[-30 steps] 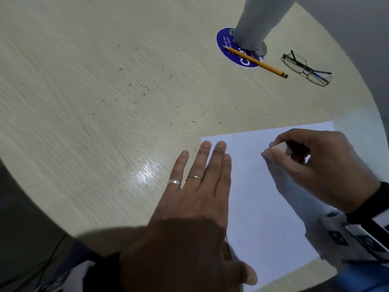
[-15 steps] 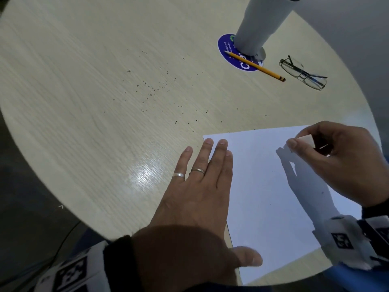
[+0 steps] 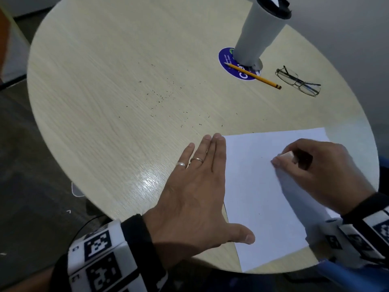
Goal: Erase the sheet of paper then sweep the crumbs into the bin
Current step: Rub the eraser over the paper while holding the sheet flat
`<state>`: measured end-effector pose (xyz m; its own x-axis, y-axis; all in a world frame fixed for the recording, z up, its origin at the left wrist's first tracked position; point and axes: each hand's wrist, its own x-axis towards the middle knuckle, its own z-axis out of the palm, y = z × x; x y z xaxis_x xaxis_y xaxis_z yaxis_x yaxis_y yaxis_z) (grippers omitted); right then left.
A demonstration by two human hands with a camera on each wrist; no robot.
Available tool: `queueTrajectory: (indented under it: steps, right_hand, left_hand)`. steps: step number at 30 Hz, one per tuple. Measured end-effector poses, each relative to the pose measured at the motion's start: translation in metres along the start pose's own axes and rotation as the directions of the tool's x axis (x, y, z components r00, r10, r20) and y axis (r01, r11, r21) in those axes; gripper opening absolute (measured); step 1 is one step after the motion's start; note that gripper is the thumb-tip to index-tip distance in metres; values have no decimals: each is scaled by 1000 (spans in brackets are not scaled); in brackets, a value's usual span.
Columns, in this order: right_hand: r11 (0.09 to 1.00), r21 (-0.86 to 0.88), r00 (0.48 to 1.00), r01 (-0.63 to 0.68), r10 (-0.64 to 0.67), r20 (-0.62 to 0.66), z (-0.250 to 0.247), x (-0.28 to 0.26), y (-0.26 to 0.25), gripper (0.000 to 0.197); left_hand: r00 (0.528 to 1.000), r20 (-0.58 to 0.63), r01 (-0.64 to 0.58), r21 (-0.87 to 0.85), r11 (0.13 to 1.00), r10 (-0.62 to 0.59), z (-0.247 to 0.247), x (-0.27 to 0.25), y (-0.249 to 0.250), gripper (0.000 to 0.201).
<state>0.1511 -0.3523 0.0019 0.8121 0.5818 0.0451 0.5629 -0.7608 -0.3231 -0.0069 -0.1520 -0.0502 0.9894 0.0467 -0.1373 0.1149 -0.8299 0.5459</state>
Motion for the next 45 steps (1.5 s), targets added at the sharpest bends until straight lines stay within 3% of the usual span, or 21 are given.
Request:
queueTrajectory:
  steps: [5, 8, 10, 12, 15, 19, 21, 24, 28, 30, 33, 37, 42, 45]
  right_hand:
    - [962, 184, 947, 201, -239, 213, 28, -19, -50, 13]
    - [991, 99, 992, 89, -97, 79, 18, 13, -19, 14]
    - [996, 28, 995, 82, -84, 57, 9, 22, -12, 14]
    - [984, 52, 965, 170, -177, 196, 13, 14, -35, 15]
    - [940, 122, 874, 318, -341, 347, 25, 7, -62, 28]
    - [972, -39, 960, 231, -221, 169, 14, 54, -33, 20]
    - [974, -11, 953, 228, -220, 208, 13, 52, -34, 14]
    - [944, 85, 883, 318, -327, 336, 26, 35, -61, 12]
    - [979, -15, 963, 203, -196, 184, 21, 68, -38, 21]
    - [980, 2, 963, 198, -195, 186, 23, 64, -41, 14]
    - [951, 36, 913, 307, -305, 272, 35, 45, -60, 11]
    - [986, -55, 976, 160, -150, 159, 24, 69, -37, 18]
    - [984, 33, 954, 172, -175, 244, 29, 28, -54, 17]
    - [997, -50, 987, 59, -51, 151, 21, 34, -23, 20]
  left_hand:
    - [999, 42, 8, 65, 998, -10, -2, 0, 3, 157]
    - [999, 36, 0, 65, 998, -2, -1, 0, 2, 157]
    - [999, 36, -9, 52, 999, 7, 0, -1, 2, 157]
    - [999, 31, -15, 66, 998, 13, 1, 0, 2, 157]
    - [999, 37, -15, 95, 995, 12, 1, 1, 3, 155]
    - [999, 45, -13, 99, 995, 8, 1, 2, 3, 156]
    - [998, 54, -21, 108, 994, 16, 2, 2, 3, 155]
    - [999, 50, -23, 120, 993, 17, 1, 2, 2, 153]
    - [998, 69, -22, 139, 990, 12, 2, 3, 2, 154]
    - [997, 70, -25, 138, 990, 15, 3, 2, 2, 154]
    - [999, 45, -19, 138, 990, 13, 3, 3, 1, 155]
    - [998, 58, -15, 111, 994, 8, 2, 2, 0, 156]
    - [996, 90, -18, 111, 994, 8, -1, 1, 0, 152]
    - [996, 93, 1, 84, 996, -8, -3, 1, 1, 154]
